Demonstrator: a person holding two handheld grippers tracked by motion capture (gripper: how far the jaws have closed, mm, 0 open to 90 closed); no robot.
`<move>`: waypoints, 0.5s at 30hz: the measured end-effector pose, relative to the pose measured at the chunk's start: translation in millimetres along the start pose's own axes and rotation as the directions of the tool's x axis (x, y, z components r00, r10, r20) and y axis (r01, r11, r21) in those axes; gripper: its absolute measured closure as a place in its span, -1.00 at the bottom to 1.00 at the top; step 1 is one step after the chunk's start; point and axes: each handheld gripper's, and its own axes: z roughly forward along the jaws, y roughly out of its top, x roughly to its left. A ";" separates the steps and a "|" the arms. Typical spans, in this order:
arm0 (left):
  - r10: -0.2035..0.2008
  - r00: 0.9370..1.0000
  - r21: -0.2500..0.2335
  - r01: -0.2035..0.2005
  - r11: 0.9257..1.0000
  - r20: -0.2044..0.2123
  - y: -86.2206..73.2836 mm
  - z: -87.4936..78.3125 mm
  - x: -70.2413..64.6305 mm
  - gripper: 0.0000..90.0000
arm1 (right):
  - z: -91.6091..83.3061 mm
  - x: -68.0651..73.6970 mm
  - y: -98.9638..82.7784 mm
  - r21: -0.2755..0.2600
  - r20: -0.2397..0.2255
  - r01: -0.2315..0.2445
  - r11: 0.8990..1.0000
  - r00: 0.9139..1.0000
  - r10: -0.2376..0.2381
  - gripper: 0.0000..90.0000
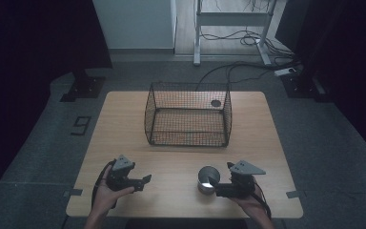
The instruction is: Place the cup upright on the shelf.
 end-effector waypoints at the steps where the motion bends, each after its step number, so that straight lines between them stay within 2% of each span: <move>1: 0.001 1.000 -0.001 -0.001 1.000 0.002 0.2 -0.3 -0.3 -0.66 | 2.6 2.4 -0.8 0.010 -0.004 0.003 1.000 1.000 -0.003 -0.83; 15: 0.004 1.000 0.008 -0.004 1.000 0.002 -0.3 2.6 -0.9 -0.66 | 22.8 16.2 -5.4 0.069 -0.028 0.037 0.997 0.999 -0.035 -1.00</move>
